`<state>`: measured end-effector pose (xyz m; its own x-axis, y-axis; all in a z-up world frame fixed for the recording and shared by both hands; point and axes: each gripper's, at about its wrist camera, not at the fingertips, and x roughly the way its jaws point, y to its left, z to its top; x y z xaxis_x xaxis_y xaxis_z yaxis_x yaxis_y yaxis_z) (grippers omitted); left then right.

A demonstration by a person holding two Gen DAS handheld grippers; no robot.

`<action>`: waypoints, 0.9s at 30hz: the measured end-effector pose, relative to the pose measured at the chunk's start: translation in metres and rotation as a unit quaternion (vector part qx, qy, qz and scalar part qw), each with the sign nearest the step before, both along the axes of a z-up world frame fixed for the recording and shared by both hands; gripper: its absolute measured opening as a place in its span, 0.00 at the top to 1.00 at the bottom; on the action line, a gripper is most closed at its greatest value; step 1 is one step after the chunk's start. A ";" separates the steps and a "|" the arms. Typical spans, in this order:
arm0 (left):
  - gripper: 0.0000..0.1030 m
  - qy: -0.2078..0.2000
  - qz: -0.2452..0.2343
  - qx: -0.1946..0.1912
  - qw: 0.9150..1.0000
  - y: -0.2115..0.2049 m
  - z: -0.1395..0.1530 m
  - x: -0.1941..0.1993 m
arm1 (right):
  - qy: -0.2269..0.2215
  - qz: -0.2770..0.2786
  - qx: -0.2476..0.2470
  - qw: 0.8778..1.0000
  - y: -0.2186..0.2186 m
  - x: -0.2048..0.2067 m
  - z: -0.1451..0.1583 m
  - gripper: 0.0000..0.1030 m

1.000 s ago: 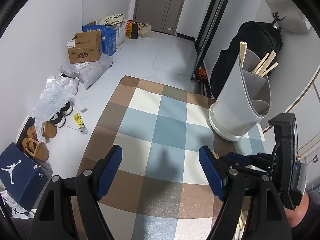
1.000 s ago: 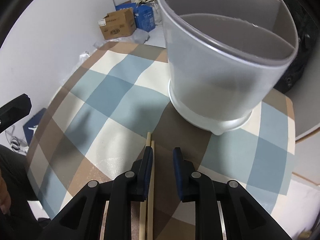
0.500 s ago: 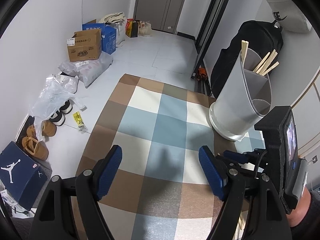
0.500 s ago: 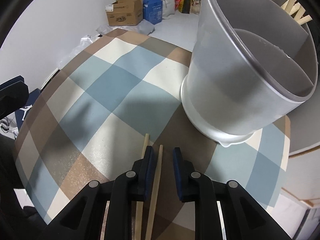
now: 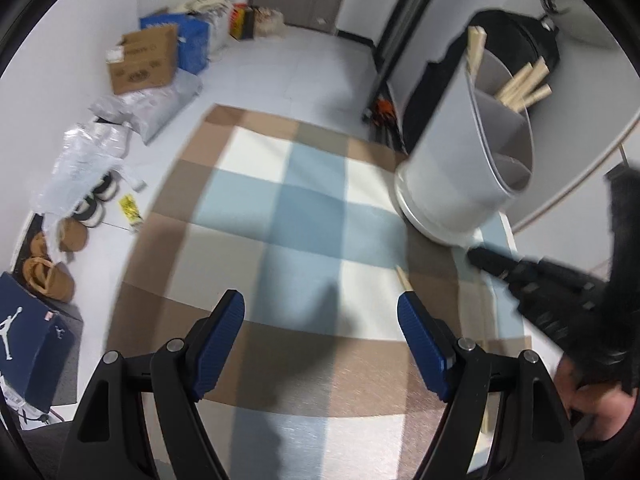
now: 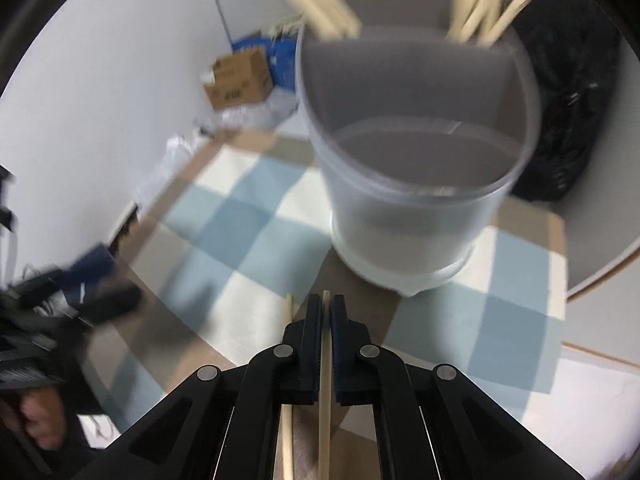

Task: Organize utensils
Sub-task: 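Lower the left gripper to the pile and grasp a chopstick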

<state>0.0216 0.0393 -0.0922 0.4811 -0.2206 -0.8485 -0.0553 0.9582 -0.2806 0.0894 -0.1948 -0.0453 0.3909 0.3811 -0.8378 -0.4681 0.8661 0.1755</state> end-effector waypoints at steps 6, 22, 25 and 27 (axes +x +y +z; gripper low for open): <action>0.27 0.023 -0.025 -0.008 0.999 -0.028 0.000 0.011 | -0.049 -0.029 0.058 0.997 -0.030 -0.013 0.038 0.97; 0.74 0.150 0.015 0.004 0.989 -0.068 -0.033 0.051 | -0.101 -0.061 0.133 0.984 -0.090 -0.049 0.078 0.97; 0.83 0.157 0.028 0.011 0.987 -0.071 -0.032 0.054 | -0.103 -0.070 0.143 0.982 -0.097 -0.050 0.080 0.97; 0.95 0.161 0.034 0.016 0.986 -0.071 -0.033 0.054 | -0.101 -0.074 0.153 0.980 -0.101 -0.049 0.082 0.97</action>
